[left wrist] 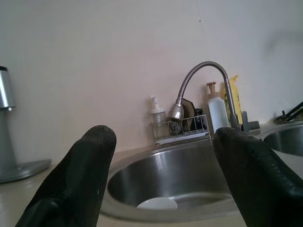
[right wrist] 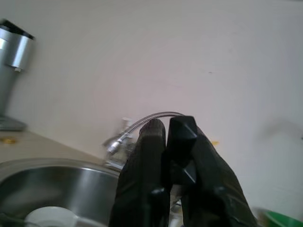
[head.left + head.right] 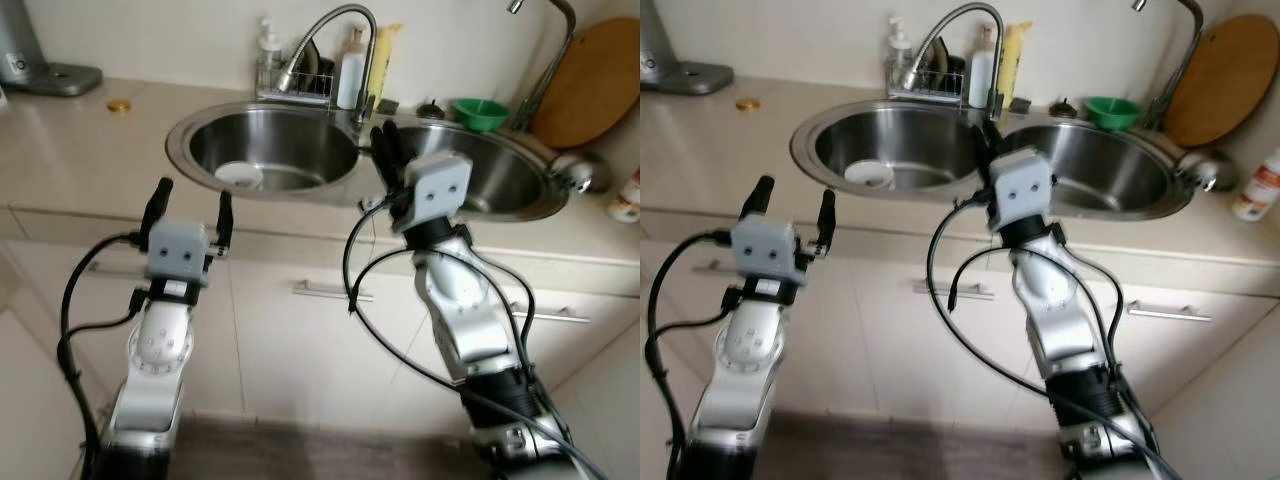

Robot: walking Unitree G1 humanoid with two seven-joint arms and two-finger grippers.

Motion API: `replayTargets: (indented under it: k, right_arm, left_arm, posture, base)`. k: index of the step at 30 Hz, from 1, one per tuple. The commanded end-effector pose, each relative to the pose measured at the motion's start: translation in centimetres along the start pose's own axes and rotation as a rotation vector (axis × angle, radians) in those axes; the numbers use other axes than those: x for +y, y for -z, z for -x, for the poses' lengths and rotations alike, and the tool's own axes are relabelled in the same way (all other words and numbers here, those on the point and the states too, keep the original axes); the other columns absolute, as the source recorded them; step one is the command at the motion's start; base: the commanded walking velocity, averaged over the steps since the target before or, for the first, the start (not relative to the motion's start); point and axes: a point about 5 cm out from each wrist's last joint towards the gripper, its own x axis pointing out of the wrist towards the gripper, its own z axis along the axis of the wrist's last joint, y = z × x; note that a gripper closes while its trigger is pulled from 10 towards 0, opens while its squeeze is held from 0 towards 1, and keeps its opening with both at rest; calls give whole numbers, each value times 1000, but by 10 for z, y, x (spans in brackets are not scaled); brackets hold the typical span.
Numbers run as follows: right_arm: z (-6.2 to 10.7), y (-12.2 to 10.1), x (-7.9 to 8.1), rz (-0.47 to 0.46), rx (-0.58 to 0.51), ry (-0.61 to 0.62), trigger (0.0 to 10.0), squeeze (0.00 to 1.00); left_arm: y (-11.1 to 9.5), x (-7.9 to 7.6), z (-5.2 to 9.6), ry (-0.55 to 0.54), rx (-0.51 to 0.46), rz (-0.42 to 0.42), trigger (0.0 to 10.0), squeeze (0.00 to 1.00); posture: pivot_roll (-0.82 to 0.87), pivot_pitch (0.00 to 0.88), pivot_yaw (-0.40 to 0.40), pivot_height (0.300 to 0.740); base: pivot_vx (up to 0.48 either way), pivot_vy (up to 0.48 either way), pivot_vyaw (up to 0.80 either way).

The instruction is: Kitchen organization

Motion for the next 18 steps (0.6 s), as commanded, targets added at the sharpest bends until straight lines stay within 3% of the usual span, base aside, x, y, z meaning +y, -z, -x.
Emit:
replayTargets:
  k: [1,8,11,15,16,18]
  right_arm:
    - [-7,-6,-5,-5,-24,35,10000,0]
    - [-11,3,-42,131,51,240,10000,0]
    - [-12,6,-47,122,72,252,10000,0]
    - [-10,22,-58,173,180,300,10000,0]
    - [-8,31,-67,228,248,337,10000,0]
    - [-7,38,-74,209,293,356,10000,0]
  left_arm:
    - [-5,5,-2,-7,-22,-19,10000,0]
    - [-5,4,-3,-3,-18,-19,10000,0]
    - [-5,3,-3,-2,-18,-19,10000,0]
    - [-4,2,-3,5,-17,-22,10000,0]
    - [-5,1,-3,8,-20,-24,10000,0]
    - [-5,0,-3,10,-22,-24,10000,0]
  posture:
    - [74,0,-83,740]
    - [74,0,-83,740]
    - [74,0,-84,740]
    - [74,0,-84,740]
    - [74,0,-84,740]
    - [79,0,-86,740]
  base:
    - [428,0,0]
    - [355,0,0]
    - [319,0,0]
    - [125,0,0]
    - [0,0,0]
    - [0,0,0]
